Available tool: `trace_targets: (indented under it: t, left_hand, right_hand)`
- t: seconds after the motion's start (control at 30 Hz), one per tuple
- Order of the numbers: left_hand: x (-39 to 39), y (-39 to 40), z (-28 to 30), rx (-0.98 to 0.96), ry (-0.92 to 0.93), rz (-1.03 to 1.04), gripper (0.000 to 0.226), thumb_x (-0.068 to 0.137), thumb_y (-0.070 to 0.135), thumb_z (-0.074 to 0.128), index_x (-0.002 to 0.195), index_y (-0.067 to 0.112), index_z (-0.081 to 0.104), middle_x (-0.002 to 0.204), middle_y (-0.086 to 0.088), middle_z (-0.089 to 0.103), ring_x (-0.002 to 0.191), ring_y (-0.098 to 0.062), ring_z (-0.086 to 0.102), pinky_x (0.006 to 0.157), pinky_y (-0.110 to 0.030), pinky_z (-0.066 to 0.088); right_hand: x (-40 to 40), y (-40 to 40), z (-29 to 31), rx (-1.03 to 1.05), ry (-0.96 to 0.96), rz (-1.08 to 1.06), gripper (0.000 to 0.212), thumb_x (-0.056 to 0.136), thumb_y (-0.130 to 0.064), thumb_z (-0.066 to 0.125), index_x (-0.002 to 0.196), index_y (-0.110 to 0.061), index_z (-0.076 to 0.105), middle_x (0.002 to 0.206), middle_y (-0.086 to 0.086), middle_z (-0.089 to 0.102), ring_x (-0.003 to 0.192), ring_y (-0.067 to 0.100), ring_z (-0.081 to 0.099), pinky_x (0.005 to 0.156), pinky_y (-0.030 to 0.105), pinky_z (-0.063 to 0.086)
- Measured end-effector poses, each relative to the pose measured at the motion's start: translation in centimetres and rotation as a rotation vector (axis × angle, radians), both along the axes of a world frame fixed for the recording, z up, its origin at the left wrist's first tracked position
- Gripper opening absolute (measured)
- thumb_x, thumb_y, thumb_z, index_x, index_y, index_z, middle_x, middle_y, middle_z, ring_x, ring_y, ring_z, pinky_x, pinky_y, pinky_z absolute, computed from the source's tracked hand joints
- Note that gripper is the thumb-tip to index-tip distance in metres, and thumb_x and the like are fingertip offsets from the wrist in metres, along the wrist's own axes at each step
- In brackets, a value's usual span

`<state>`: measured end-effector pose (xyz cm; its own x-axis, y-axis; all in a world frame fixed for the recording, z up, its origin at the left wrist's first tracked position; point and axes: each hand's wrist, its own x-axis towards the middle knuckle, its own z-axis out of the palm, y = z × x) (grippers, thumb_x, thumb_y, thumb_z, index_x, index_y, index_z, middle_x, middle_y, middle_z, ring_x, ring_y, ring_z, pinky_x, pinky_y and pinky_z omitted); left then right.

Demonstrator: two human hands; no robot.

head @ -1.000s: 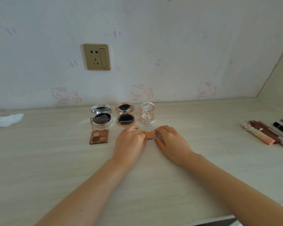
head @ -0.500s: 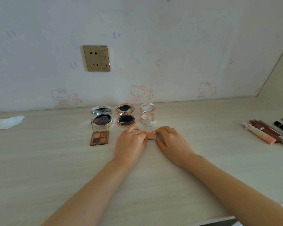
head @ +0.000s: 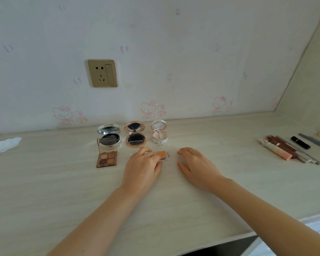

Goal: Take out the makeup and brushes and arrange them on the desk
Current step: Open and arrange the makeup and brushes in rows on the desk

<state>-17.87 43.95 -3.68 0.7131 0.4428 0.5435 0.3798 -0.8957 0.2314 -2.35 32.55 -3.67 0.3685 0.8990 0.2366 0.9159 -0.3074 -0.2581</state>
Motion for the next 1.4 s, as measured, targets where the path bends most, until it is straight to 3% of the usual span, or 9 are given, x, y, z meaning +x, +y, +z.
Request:
trace_targets:
  t: [0.1, 0.37, 0.67, 0.9, 1.03, 1.13, 1.4]
  left_hand:
    - [0.5, -1.6, 0.5, 0.008, -0.036, -0.022, 0.012, 0.070, 0.014, 0.080, 0.081, 0.018, 0.075, 0.082, 0.009, 0.071, 0.092, -0.016, 0.064, 0.061, -0.029, 0.053]
    - [4.3, -6.7, 0.8, 0.004, -0.077, -0.164, 0.012, 0.069, 0.010, 0.080, 0.078, 0.017, 0.076, 0.071, 0.006, 0.070, 0.085, -0.019, 0.066, 0.067, -0.030, 0.051]
    - [12.1, -11.9, 0.6, -0.008, -0.047, -0.323, 0.008, 0.080, 0.014, 0.069, 0.085, 0.015, 0.076, 0.078, 0.002, 0.073, 0.094, -0.021, 0.063, 0.071, -0.029, 0.047]
    - [20.2, -13.8, 0.7, -0.021, -0.010, -0.441, 0.021, 0.092, 0.021, 0.054, 0.100, 0.017, 0.072, 0.094, 0.001, 0.071, 0.106, -0.017, 0.053, 0.079, -0.030, 0.043]
    - [25.3, -14.7, 1.7, -0.054, 0.035, -0.416, 0.022, 0.093, 0.025, 0.049, 0.097, 0.017, 0.070, 0.091, -0.002, 0.066, 0.103, -0.021, 0.052, 0.075, -0.035, 0.047]
    - [28.6, -15.3, 2.3, -0.105, 0.069, -0.418, 0.022, 0.093, 0.024, 0.050, 0.102, 0.019, 0.069, 0.096, -0.003, 0.065, 0.107, -0.021, 0.050, 0.077, -0.036, 0.048]
    - [34.2, -15.3, 2.5, -0.212, 0.216, -0.310, 0.030, 0.097, 0.028, 0.044, 0.116, 0.014, 0.062, 0.110, -0.014, 0.061, 0.115, -0.029, 0.047, 0.084, -0.039, 0.044]
  right_hand:
    - [0.5, -2.3, 0.2, -0.016, -0.020, -0.026, 0.043, 0.099, -0.030, 0.042, 0.140, -0.017, 0.042, 0.144, -0.002, 0.042, 0.136, 0.015, 0.034, 0.105, 0.023, 0.029]
    - [3.2, -9.9, 0.9, -0.029, -0.045, -0.143, 0.044, 0.100, -0.033, 0.040, 0.142, -0.021, 0.038, 0.142, -0.003, 0.044, 0.135, 0.014, 0.034, 0.104, 0.025, 0.032]
    - [9.3, -16.8, 1.6, -0.006, -0.077, -0.302, 0.043, 0.099, -0.035, 0.042, 0.140, -0.022, 0.041, 0.137, -0.003, 0.050, 0.129, 0.014, 0.042, 0.099, 0.030, 0.043]
    - [15.6, -20.2, 2.6, 0.018, -0.117, -0.397, 0.038, 0.096, -0.032, 0.048, 0.133, -0.024, 0.048, 0.129, 0.002, 0.057, 0.119, 0.021, 0.050, 0.092, 0.036, 0.048]
    - [19.2, -21.4, 2.9, -0.013, -0.073, -0.453, 0.031, 0.096, -0.031, 0.045, 0.125, -0.023, 0.052, 0.117, 0.002, 0.057, 0.104, 0.023, 0.056, 0.082, 0.036, 0.052]
    - [21.1, -21.7, 2.6, -0.028, -0.071, -0.491, 0.037, 0.096, -0.028, 0.047, 0.132, -0.021, 0.049, 0.123, 0.004, 0.054, 0.109, 0.023, 0.054, 0.084, 0.036, 0.051]
    - [23.4, -20.8, 1.5, -0.031, -0.130, -0.458, 0.032, 0.094, -0.029, 0.051, 0.125, -0.019, 0.054, 0.109, 0.000, 0.057, 0.108, 0.018, 0.050, 0.080, 0.032, 0.051]
